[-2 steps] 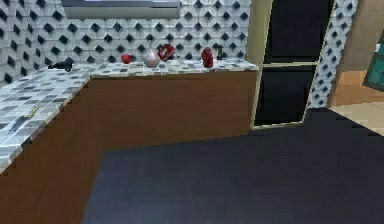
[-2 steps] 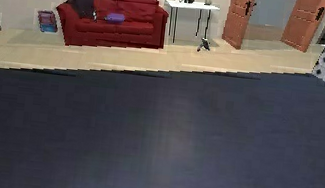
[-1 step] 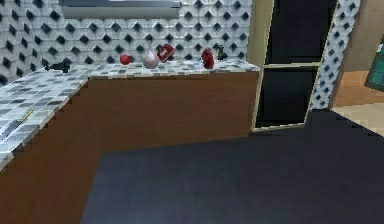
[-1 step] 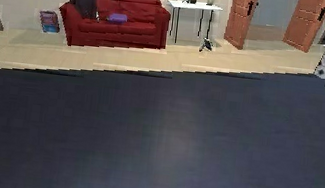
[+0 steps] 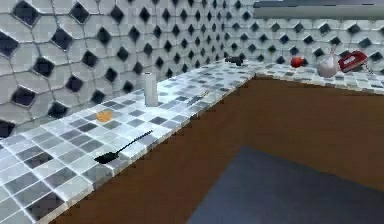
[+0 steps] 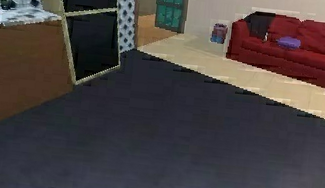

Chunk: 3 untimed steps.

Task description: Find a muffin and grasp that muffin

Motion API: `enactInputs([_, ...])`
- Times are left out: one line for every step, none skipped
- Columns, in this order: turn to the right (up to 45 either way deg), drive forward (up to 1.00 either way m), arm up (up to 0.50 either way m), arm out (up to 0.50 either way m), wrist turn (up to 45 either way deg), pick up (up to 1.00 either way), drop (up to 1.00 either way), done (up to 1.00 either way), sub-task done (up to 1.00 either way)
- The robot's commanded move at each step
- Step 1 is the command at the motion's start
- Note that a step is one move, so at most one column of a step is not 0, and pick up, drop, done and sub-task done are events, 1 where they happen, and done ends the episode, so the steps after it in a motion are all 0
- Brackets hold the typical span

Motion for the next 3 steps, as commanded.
enactInputs([-45.0, 0.00, 0.00, 0.00, 0.0, 0.00, 0.00, 0.00, 0.00])
enactInputs([-45.0, 0.00, 0.00, 0.00, 0.0, 0.00, 0.00, 0.00, 0.00])
enactInputs([-24.0, 0.00, 0.00, 0.00, 0.0, 0.00, 0.00, 0.00, 0.00])
